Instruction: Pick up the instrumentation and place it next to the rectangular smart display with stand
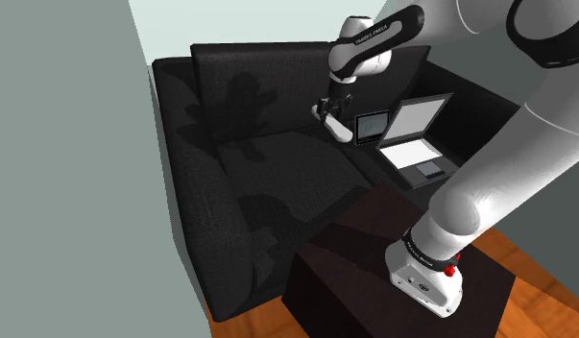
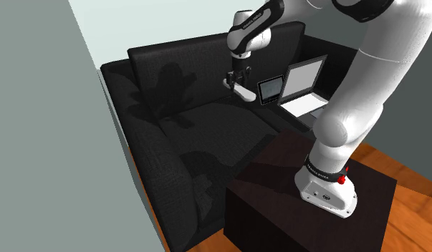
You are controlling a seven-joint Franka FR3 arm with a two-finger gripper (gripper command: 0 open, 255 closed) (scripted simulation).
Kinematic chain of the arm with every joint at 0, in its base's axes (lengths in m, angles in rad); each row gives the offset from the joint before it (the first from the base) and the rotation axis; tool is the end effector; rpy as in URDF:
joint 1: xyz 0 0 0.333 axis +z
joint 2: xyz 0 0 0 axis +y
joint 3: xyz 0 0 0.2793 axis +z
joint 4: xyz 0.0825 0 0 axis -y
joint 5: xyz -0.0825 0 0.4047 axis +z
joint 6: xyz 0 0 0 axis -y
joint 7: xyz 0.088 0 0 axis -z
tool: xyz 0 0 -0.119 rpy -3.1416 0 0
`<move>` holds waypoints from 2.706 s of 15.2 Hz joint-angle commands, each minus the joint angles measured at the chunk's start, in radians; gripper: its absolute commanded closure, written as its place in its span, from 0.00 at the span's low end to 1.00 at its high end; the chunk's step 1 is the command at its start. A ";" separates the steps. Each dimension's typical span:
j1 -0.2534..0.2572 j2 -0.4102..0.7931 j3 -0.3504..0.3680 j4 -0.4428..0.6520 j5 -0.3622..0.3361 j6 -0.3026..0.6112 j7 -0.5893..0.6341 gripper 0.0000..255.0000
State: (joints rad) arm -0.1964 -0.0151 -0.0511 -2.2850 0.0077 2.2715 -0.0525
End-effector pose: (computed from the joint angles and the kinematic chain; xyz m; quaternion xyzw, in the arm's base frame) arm 0.5133 -0.1294 0.2974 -0.9950 0.0998 -0.0013 0.0032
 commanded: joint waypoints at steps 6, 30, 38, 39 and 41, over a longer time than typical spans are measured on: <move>-0.089 -0.010 -0.093 -0.007 -0.003 -0.003 -0.181 1.00; -0.150 0.194 -0.141 -0.051 0.062 0.240 -0.341 1.00; -0.160 0.291 -0.125 -0.055 0.101 0.338 -0.369 1.00; -0.162 0.303 -0.122 -0.055 0.106 0.350 -0.373 1.00; -0.166 0.329 -0.117 -0.053 0.116 0.373 -0.380 1.00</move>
State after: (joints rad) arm -0.3601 0.2966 -0.1717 -2.3404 0.1169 2.6292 -0.4283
